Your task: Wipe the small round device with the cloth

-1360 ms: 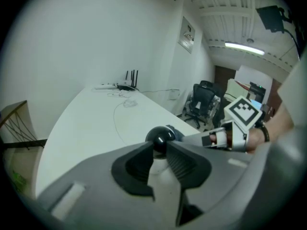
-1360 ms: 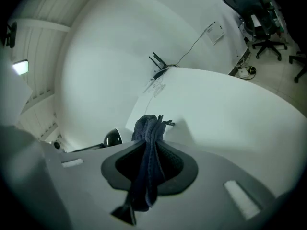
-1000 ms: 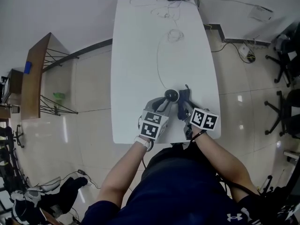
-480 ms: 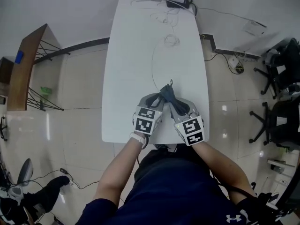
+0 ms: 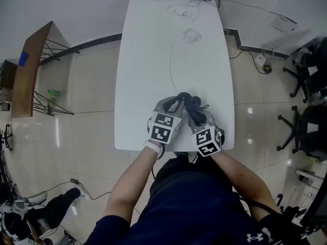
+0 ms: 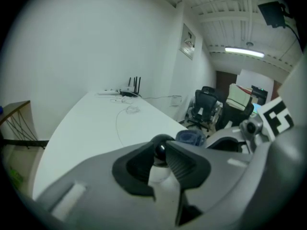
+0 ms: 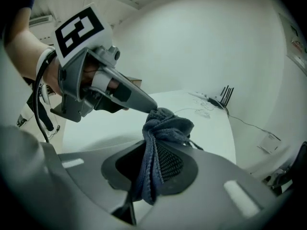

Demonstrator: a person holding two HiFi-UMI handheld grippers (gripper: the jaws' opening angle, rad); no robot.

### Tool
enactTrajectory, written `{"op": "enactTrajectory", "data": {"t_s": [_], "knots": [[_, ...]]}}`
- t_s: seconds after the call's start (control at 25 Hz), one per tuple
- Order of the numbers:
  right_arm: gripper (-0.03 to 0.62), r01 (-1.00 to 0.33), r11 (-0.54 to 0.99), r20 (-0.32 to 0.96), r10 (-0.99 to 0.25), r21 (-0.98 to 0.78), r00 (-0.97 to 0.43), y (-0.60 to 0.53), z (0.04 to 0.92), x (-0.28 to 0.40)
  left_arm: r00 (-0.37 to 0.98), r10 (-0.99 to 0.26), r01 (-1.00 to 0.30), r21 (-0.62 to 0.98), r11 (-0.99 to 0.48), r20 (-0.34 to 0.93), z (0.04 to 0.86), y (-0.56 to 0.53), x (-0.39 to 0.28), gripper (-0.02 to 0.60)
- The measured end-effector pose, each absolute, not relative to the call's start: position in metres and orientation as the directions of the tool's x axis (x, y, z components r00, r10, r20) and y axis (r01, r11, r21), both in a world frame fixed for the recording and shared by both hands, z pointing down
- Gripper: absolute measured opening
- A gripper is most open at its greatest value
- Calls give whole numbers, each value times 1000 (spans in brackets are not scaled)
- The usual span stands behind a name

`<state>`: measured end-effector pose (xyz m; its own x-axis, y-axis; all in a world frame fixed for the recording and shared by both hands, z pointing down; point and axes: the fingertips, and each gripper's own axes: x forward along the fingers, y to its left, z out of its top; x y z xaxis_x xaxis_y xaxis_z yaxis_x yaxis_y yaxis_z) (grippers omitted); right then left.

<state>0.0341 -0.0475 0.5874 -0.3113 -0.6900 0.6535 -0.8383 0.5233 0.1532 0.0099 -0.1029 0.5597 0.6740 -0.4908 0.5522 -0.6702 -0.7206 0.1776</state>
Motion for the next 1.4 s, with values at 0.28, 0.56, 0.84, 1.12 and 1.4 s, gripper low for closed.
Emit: {"op": "enactTrajectory", "data": {"t_s": [0.28, 0.56, 0.84, 1.12, 1.4], "knots": [[66, -819, 560, 707, -630, 128, -321, -43, 607, 33, 674, -490, -672, 184, -718, 553, 560, -102, 12, 77], [66, -784, 616, 784, -523, 77, -334, -35, 630, 28, 677, -495, -685, 221, -694, 544, 560, -101, 13, 77], [66, -750, 661, 848, -391, -12, -358, -32, 636, 25, 658, -546, -724, 236, -648, 519, 555, -103, 0, 78], [64, -733, 646, 881, -198, -212, -429, -13, 644, 27, 642, -583, -766, 394, -508, 497, 561, -81, -35, 78], [64, -648, 653, 768, -155, -392, -621, -3, 603, 17, 639, -603, -757, 530, -383, 477, 570, -55, -49, 87]]}}
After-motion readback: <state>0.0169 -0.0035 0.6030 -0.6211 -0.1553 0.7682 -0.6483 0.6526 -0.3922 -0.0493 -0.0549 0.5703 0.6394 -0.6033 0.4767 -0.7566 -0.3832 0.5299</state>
